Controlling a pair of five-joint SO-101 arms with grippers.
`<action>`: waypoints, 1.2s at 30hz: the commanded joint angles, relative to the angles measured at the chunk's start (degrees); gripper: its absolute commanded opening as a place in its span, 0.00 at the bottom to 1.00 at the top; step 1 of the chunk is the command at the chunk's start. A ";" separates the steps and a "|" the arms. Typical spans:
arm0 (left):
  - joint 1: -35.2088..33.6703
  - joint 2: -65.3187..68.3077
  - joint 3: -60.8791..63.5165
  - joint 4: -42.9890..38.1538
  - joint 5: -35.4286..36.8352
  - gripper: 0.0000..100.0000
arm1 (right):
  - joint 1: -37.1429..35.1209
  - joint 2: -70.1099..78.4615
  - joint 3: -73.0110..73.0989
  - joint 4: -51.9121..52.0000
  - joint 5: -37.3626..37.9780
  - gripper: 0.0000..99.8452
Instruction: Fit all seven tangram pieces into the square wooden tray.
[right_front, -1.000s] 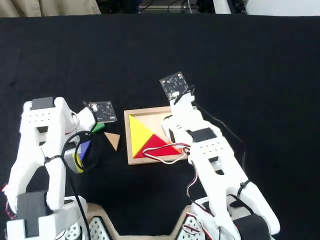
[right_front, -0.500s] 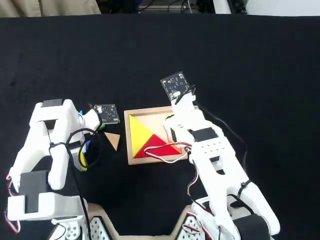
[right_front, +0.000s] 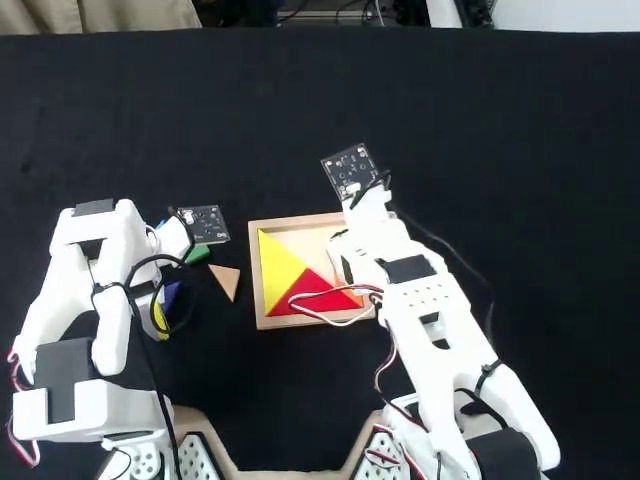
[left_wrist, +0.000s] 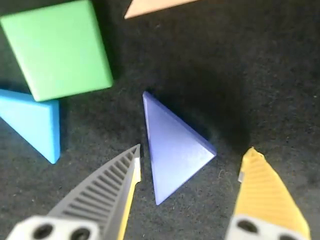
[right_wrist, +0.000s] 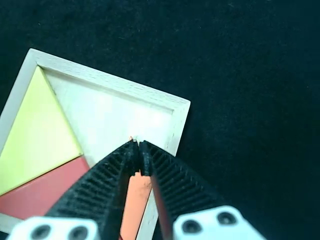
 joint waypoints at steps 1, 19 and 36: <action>-0.04 -0.70 -0.84 -0.62 -0.44 0.31 | 0.70 0.04 -0.75 -1.23 0.70 0.01; -1.27 -0.09 3.74 -7.82 -5.71 0.31 | 0.70 0.04 -0.75 -1.23 0.88 0.01; -1.80 7.30 -1.71 -5.01 -5.19 0.26 | 0.70 0.04 -0.66 -1.23 0.79 0.01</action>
